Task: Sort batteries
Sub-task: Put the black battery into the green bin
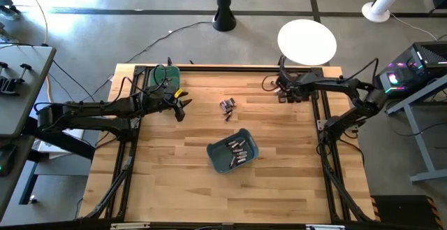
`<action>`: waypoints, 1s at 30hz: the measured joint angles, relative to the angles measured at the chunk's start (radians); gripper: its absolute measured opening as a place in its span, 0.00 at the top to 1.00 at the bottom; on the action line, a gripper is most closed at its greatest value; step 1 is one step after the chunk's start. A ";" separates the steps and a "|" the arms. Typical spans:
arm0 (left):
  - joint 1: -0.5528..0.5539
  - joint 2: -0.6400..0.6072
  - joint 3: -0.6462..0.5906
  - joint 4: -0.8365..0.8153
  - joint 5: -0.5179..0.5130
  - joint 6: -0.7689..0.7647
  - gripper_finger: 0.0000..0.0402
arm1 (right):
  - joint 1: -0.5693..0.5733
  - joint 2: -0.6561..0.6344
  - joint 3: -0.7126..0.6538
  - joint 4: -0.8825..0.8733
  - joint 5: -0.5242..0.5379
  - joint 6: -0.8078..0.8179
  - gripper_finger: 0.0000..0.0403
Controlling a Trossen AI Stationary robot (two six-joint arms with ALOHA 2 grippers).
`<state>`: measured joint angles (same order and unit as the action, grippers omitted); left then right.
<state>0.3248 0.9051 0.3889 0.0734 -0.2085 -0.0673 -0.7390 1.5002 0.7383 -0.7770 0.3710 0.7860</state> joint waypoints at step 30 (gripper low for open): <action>0.000 0.000 0.000 -0.002 0.000 0.000 0.59 | -0.106 0.050 0.002 0.105 -0.072 -0.317 0.48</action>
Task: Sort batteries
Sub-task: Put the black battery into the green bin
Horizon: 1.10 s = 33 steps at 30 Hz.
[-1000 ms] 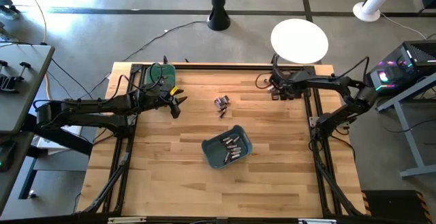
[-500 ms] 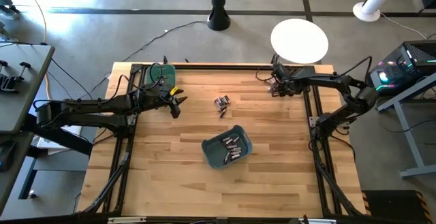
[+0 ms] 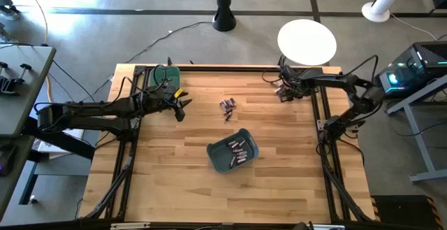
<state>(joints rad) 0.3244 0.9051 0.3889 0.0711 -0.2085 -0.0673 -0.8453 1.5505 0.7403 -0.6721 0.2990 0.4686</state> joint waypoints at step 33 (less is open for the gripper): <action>-0.013 0.000 0.000 0.013 0.000 0.009 0.59 | 0.605 -0.002 -0.007 0.178 -0.030 0.208 0.93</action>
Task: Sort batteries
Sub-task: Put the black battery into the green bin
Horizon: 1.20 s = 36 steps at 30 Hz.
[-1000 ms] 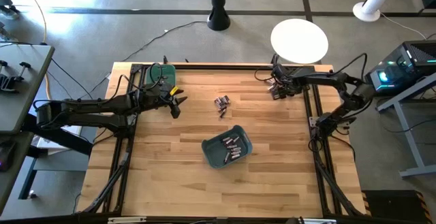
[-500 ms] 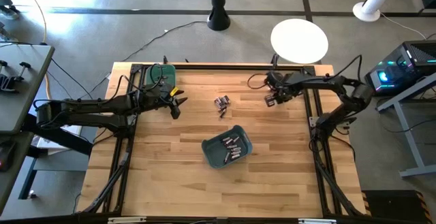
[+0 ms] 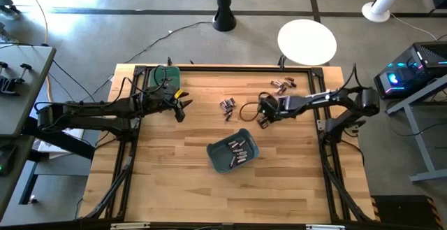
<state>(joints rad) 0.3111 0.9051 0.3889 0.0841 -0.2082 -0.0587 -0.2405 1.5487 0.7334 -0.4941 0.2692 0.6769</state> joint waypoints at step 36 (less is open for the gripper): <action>-0.214 0.248 0.018 0.811 0.356 0.106 0.55 | 0.328 0.266 0.173 1.627 -0.073 -0.860 0.93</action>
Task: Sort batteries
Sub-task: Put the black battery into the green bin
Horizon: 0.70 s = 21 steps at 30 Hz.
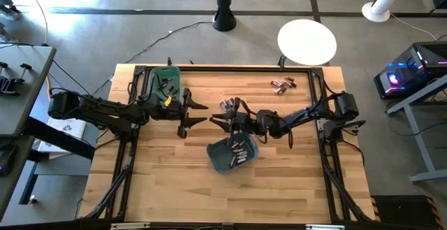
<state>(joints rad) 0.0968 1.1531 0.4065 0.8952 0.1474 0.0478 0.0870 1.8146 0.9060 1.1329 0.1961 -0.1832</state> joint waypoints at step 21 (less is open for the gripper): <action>-0.079 0.000 0.021 0.030 -0.011 -0.009 0.58 | -0.001 0.000 0.102 -0.189 -0.012 0.026 0.93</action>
<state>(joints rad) 0.0176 1.1530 0.4279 0.9249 0.1361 0.0385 0.0856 1.8145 1.0084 0.9435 0.1842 -0.1576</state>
